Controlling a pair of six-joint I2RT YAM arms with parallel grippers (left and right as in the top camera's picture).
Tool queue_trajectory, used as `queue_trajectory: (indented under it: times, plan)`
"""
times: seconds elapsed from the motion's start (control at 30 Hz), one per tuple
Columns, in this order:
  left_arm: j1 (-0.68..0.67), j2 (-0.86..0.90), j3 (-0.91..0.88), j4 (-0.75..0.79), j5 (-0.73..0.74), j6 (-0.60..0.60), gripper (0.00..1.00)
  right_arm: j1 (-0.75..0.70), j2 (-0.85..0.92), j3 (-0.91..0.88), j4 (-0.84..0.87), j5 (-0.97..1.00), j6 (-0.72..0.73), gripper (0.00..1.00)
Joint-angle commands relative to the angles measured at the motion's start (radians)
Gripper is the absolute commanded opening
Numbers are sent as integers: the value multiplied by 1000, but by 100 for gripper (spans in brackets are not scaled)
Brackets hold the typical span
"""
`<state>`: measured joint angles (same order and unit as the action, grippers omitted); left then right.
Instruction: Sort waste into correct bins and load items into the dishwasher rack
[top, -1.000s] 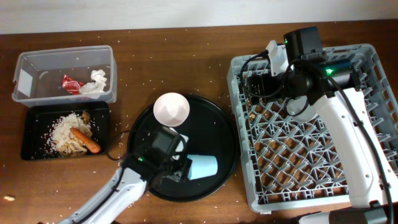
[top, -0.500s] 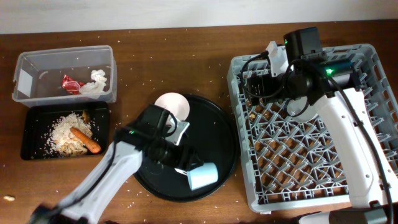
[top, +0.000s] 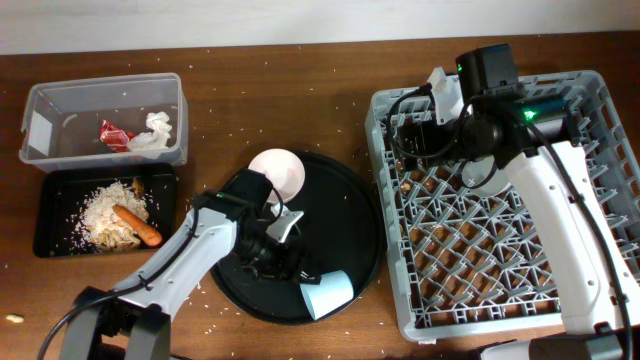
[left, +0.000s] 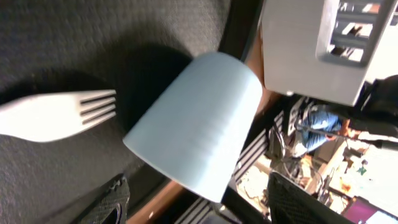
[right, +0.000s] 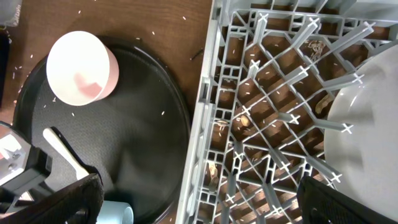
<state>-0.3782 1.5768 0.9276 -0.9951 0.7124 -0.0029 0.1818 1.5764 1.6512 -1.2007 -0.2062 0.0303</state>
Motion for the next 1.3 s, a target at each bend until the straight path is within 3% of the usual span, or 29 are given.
queue_trajectory:
  times: [0.0,0.23,0.47,0.6,0.87,1.0,1.03,1.17,1.27]
  plan:
    - [0,-3,14,-53,25,57,70,1,1,8,0,8,4,98]
    - [-52,33,14,-18,21,57,79,1,1,8,-3,8,4,99]
    - [-76,225,76,-31,21,123,79,1,1,8,-4,8,5,99]
    - [-76,237,114,-7,24,163,78,1,1,8,-5,8,5,99]
    - [-76,237,202,42,32,154,41,1,1,8,-4,8,5,99]
    - [-80,237,202,76,31,154,5,1,1,8,-8,8,5,99]
    - [-80,237,202,78,31,154,0,1,1,8,-8,8,5,99]
    - [-72,237,213,77,34,154,0,1,1,8,-8,2,5,99]
    - [-24,237,298,42,134,155,0,1,1,8,-5,-64,5,99]
